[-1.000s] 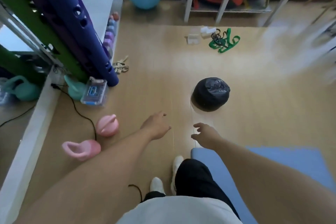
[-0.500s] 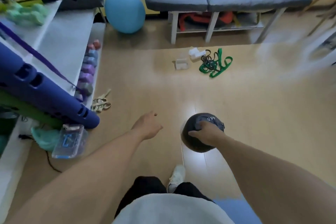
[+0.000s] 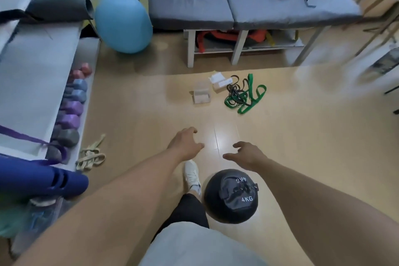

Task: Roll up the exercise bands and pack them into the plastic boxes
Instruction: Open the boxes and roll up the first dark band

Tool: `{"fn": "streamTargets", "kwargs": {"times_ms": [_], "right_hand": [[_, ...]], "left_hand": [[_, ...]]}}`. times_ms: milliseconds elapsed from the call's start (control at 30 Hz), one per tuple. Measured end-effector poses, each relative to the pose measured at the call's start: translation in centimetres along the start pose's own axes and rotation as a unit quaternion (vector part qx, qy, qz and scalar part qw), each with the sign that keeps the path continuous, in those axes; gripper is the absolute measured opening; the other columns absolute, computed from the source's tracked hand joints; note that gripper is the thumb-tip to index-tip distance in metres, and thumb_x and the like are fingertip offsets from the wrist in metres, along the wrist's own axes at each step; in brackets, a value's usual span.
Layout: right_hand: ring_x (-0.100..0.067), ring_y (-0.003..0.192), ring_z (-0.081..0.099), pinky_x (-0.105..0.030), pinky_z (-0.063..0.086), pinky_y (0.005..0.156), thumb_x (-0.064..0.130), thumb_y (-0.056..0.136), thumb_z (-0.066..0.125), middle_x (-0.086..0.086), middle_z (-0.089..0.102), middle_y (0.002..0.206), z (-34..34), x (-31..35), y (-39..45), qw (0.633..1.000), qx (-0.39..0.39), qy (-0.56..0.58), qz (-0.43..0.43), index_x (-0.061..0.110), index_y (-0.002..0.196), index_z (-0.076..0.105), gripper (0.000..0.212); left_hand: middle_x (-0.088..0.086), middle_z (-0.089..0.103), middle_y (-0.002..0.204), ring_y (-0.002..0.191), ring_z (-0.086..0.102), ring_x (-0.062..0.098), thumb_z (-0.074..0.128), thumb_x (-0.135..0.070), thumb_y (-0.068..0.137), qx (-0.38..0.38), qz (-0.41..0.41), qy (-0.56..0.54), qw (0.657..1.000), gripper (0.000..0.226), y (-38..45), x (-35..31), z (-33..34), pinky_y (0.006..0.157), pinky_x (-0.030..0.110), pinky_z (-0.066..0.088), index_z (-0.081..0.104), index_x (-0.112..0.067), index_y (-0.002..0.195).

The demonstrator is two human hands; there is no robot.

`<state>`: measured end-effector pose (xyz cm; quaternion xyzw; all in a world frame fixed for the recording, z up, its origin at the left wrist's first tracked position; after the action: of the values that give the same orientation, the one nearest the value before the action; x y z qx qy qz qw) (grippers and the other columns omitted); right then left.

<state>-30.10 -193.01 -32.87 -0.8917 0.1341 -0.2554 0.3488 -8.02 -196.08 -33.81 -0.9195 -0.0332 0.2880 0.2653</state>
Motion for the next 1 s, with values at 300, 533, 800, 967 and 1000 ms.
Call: {"fn": "streamTargets", "kwargs": {"times_ms": [300,533,800,967,1000], "right_hand": [[-0.024,0.125,0.059,-0.029,0.045,0.101,0.046,0.093,0.067,-0.007,0.064,0.135,-11.3,7.5,14.3,0.999,0.009,-0.033,0.027,0.019,0.145,0.052,0.061],[-0.025,0.129,0.057,-0.031,0.043,0.104,0.035,0.097,0.064,-0.008,0.059,0.144,-17.7,12.0,20.3,1.000,-0.003,-0.003,-0.001,0.018,0.143,0.053,0.051],[-0.024,0.115,0.063,-0.028,0.049,0.093,0.031,0.095,0.067,-0.009,0.060,0.141,-21.7,12.5,27.7,0.999,0.031,-0.008,0.010,0.016,0.143,0.054,0.052],[-0.023,0.125,0.059,-0.026,0.044,0.097,0.032,0.095,0.065,-0.008,0.062,0.140,-25.5,12.5,34.4,0.997,0.058,-0.036,-0.022,0.017,0.143,0.054,0.051],[-0.023,0.125,0.060,-0.025,0.044,0.095,0.032,0.095,0.065,-0.008,0.062,0.140,-26.5,12.3,35.8,0.997,0.067,-0.035,-0.024,0.017,0.143,0.054,0.051]], "left_hand": [[0.008,0.047,0.154,0.137,0.049,0.027,0.061,-0.044,0.096,0.024,-0.041,-0.024,0.999,0.065,17.9,-2.2,-8.7,0.106,0.036,0.042,0.041,-0.016,0.151],[0.006,0.046,0.155,0.137,0.048,0.026,0.062,-0.042,0.096,0.008,-0.037,-0.026,0.999,0.064,25.5,-5.4,-14.1,0.109,0.036,0.041,0.042,-0.016,0.150],[0.003,0.045,0.156,0.138,0.048,0.024,0.063,-0.042,0.095,0.031,-0.054,-0.040,0.997,0.065,32.1,-7.8,-14.1,0.108,0.034,0.042,0.042,-0.017,0.150],[0.002,0.047,0.152,0.131,0.052,0.024,0.062,-0.039,0.093,0.024,-0.096,-0.045,0.994,0.061,37.6,-10.5,-14.4,0.103,0.035,0.046,0.045,-0.020,0.148],[0.003,0.048,0.150,0.130,0.053,0.025,0.062,-0.038,0.092,0.025,-0.105,-0.041,0.993,0.060,38.6,-11.4,-14.4,0.102,0.034,0.046,0.046,-0.020,0.147]]}}
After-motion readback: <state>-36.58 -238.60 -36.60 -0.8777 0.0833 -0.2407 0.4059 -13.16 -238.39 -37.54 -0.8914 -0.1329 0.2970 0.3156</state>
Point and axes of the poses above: each hand's wrist, its own y-axis towards the middle knuckle, its own z-axis out of the palm, x = y × z, the point moved 3 cm from there along y, towards the middle knuckle
